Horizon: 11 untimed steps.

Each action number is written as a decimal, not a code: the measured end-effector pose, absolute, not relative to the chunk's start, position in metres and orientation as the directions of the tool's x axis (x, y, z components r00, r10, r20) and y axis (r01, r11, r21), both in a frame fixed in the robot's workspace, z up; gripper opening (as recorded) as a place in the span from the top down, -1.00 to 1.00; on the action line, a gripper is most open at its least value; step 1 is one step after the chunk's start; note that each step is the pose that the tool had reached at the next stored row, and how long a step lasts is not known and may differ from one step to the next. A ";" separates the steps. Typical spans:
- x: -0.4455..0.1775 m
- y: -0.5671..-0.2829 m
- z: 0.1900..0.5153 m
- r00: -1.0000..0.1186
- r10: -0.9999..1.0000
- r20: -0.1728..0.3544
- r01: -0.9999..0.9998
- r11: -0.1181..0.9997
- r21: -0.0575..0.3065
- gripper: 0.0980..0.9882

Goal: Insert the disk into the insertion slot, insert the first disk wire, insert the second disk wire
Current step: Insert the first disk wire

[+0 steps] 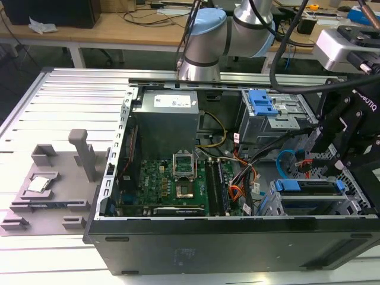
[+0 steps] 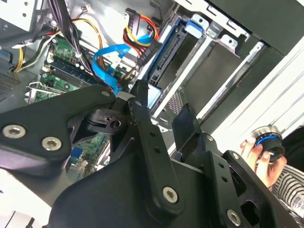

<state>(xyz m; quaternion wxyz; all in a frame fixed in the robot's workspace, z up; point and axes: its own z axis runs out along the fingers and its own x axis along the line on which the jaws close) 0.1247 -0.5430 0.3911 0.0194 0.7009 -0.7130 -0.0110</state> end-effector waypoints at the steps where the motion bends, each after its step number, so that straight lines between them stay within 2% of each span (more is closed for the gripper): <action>1: 0.126 -0.540 0.391 -0.017 -1.000 0.012 -0.999 0.017 0.043 0.14; 11: 0.130 -0.527 0.391 -0.017 -1.000 0.012 -0.999 0.017 0.043 0.14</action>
